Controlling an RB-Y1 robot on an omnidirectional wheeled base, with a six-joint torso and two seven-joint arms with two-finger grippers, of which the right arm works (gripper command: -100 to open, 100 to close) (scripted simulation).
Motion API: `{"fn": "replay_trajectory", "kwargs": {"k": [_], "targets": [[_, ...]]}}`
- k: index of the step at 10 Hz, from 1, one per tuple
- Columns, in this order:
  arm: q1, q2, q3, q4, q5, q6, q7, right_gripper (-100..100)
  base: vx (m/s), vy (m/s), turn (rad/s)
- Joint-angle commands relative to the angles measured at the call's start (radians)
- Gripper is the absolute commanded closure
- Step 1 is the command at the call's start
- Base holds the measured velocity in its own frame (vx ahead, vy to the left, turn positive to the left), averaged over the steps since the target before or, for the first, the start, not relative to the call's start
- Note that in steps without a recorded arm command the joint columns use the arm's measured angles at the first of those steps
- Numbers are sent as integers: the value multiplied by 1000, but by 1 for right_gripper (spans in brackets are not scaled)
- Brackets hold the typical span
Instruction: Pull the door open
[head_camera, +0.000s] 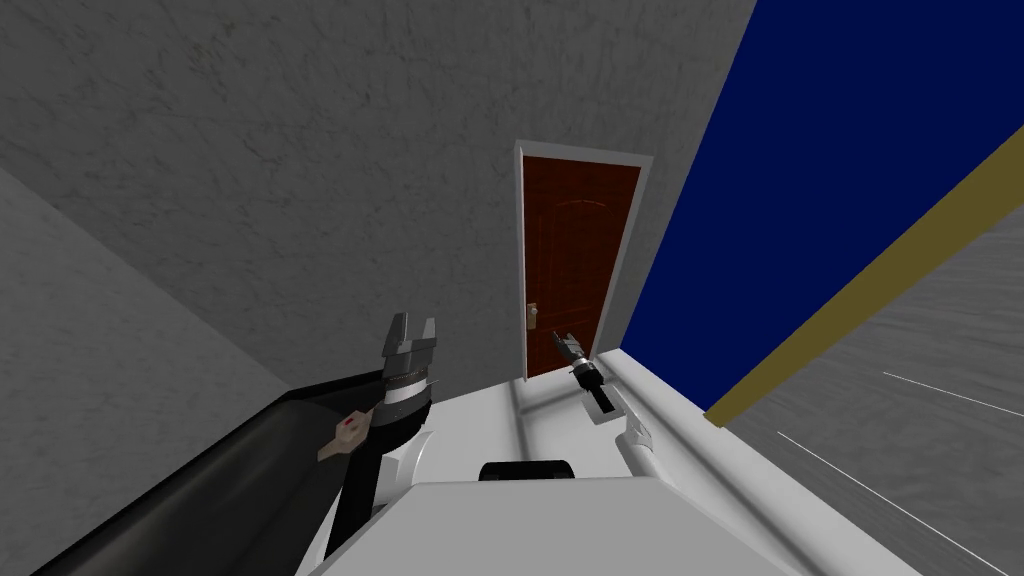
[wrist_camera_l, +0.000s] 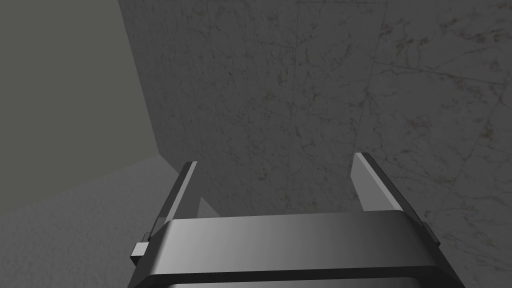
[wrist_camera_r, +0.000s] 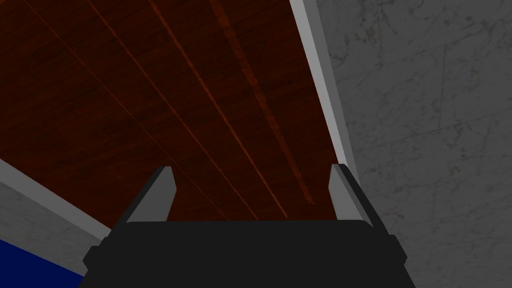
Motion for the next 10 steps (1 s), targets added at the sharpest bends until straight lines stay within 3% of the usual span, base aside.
{"fn": "replay_trajectory", "kwargs": {"k": [1,2,10], "targets": [[-18,2,-2,31,24,1,29,-100,98,12,-7],[-39,3,-5,68,50,0,60,-100,137,7,-9],[-117,10,-17,210,149,-7,177,-100,105,7,-4]]}}
